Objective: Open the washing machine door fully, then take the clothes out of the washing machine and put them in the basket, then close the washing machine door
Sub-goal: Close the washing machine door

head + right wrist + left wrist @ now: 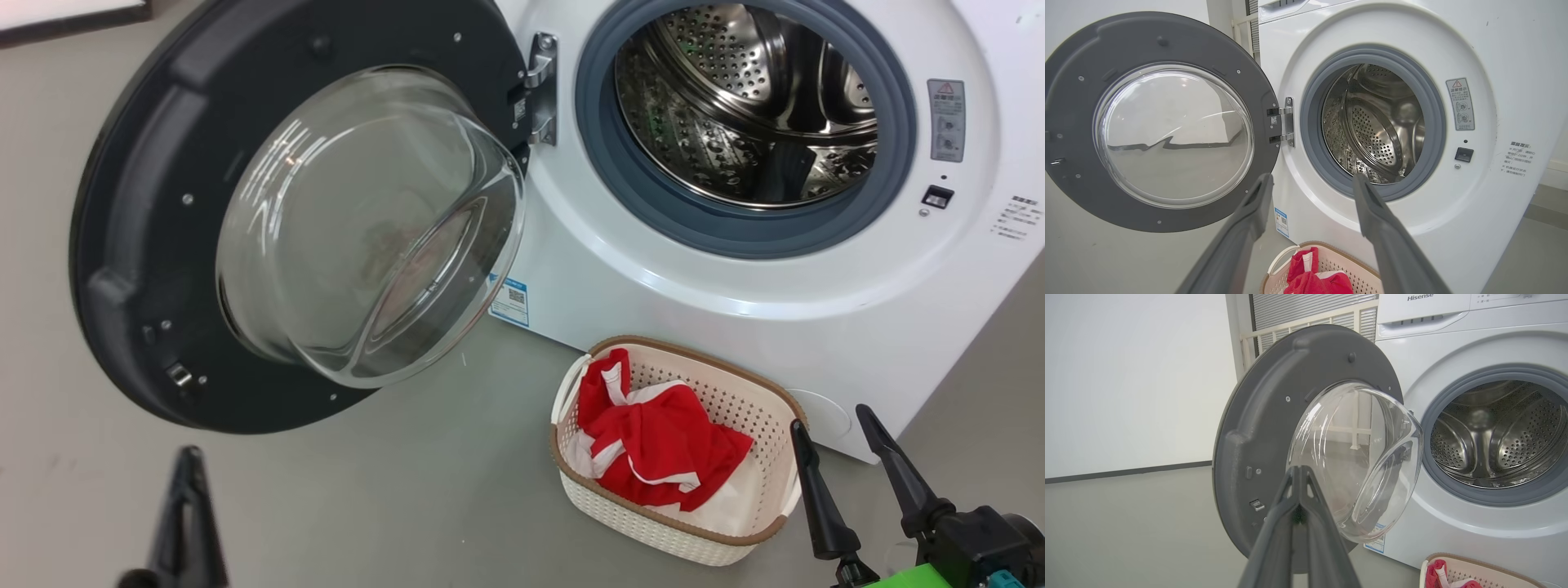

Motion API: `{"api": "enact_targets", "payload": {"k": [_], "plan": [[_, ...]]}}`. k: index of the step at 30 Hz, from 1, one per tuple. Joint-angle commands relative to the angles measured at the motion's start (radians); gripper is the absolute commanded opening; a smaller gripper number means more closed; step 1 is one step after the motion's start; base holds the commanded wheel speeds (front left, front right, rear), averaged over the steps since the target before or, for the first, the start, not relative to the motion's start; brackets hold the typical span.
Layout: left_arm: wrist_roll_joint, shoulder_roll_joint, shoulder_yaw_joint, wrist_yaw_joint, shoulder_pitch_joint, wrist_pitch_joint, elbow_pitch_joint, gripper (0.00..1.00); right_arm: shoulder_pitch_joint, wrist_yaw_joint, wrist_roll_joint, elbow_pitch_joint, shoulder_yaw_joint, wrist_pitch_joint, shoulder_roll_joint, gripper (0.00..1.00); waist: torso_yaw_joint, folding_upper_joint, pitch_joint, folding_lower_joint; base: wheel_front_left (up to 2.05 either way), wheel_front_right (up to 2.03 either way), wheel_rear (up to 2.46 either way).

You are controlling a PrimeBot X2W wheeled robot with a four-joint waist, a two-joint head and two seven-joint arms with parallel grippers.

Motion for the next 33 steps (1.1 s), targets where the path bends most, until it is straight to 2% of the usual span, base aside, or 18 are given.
{"api": "enact_targets", "payload": {"k": [1,6,11,16,19,24,25,29,30,33], "plan": [[0.007,0.016,0.050,0.012,-0.053,-0.014,-0.040,0.00,-0.027,0.006,0.010,-0.022,0.019,-0.006,-0.015,1.00,-0.009,0.0000,0.001,0.0000,0.00,0.00,0.00],[-0.032,0.031,0.123,0.024,-0.113,-0.024,-0.077,0.00,-0.026,0.006,0.007,-0.024,0.013,-0.006,-0.015,1.00,-0.022,0.0000,0.005,0.0000,0.00,0.00,0.00],[-0.128,0.043,0.202,-0.001,-0.220,-0.027,-0.061,0.00,-0.022,0.006,0.006,-0.020,0.014,-0.006,-0.015,1.00,-0.028,0.0000,0.011,0.0000,0.00,0.00,0.00],[-0.161,0.110,0.257,-0.035,-0.342,-0.027,0.018,0.00,-0.027,0.006,0.000,-0.018,0.017,-0.006,-0.015,1.00,-0.039,0.0000,0.018,0.0000,0.00,0.00,0.00],[-0.182,0.162,0.284,-0.061,-0.429,-0.028,0.106,0.00,-0.028,0.006,-0.004,-0.017,0.019,-0.006,-0.015,1.00,-0.047,0.0000,0.020,0.0000,0.00,0.00,0.00],[-0.319,0.198,0.357,-0.102,-0.590,0.008,0.291,0.00,-0.025,0.006,-0.011,-0.014,0.024,-0.006,-0.015,1.00,-0.063,0.0000,0.023,0.0000,0.00,0.00,0.00],[-0.319,0.198,0.357,-0.102,-0.590,0.008,0.291,0.00,-0.025,0.006,-0.011,-0.014,0.024,-0.006,-0.015,1.00,-0.063,0.0000,0.023,0.0000,0.00,0.00,0.00],[-0.421,0.230,0.399,-0.129,-0.708,0.090,0.465,0.00,-0.025,0.006,-0.014,-0.012,0.024,-0.006,-0.015,1.00,-0.075,0.0000,0.022,0.0000,0.00,0.00,0.00],[-0.483,0.243,0.430,-0.137,-0.764,0.141,0.555,0.00,-0.025,0.006,-0.016,-0.010,0.028,-0.006,-0.015,1.00,-0.085,0.0000,0.021,0.0000,0.00,0.00,0.00],[-0.605,0.258,0.501,-0.146,-0.854,0.229,0.682,0.00,-0.026,0.006,-0.020,-0.008,0.030,-0.006,-0.015,1.00,-0.098,0.0000,0.022,0.0000,0.00,0.00,0.00]]}}
